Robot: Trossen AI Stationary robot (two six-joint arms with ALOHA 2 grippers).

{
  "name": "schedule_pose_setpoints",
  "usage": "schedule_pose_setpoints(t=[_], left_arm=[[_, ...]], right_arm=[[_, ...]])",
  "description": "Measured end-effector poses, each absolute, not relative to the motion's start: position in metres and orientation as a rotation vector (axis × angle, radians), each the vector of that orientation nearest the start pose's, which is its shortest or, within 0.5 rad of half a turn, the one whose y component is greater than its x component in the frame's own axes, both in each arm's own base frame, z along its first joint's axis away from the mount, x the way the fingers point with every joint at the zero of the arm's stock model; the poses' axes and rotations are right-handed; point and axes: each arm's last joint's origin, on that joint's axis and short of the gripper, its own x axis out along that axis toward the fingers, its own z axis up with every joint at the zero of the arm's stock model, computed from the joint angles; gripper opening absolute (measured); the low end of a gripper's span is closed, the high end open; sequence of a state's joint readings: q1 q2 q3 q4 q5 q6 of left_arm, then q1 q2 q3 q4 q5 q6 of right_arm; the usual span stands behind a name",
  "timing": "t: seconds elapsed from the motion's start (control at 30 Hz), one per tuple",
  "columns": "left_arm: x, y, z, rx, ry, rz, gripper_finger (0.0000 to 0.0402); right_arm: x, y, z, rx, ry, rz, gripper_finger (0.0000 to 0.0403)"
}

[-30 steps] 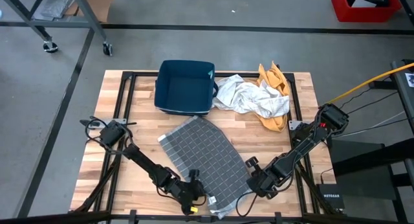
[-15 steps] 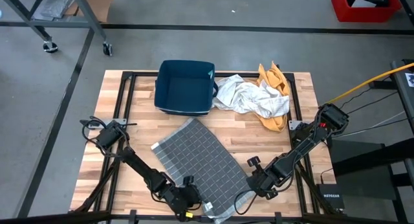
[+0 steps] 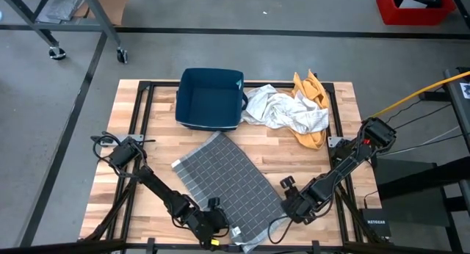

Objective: Fold towel
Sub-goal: Fold the gray patterned towel

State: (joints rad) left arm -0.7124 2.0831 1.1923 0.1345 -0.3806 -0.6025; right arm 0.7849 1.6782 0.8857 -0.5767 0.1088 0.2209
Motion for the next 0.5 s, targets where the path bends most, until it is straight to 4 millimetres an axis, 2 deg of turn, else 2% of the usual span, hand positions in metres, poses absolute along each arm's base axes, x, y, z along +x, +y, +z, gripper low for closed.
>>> schedule_pose_setpoints(t=[0.17, 0.37, 0.5], left_arm=[[0.323, -0.2648, 0.1153, -0.194, 0.728, -0.092, 0.0003], [0.3228, -0.2639, 0.1147, -0.238, 0.738, -0.065, 0.0003], [0.3237, -0.2626, 0.1145, -0.257, 0.741, -0.053, 0.0002]], right_arm=[[0.197, 0.19, 0.1386, -0.608, 1.327, 0.434, 0.0169], [0.1973, 0.1901, 0.1388, -0.729, 1.297, 0.526, 0.017], [0.1978, 0.1892, 0.1389, -0.791, 1.278, 0.522, 0.017]])
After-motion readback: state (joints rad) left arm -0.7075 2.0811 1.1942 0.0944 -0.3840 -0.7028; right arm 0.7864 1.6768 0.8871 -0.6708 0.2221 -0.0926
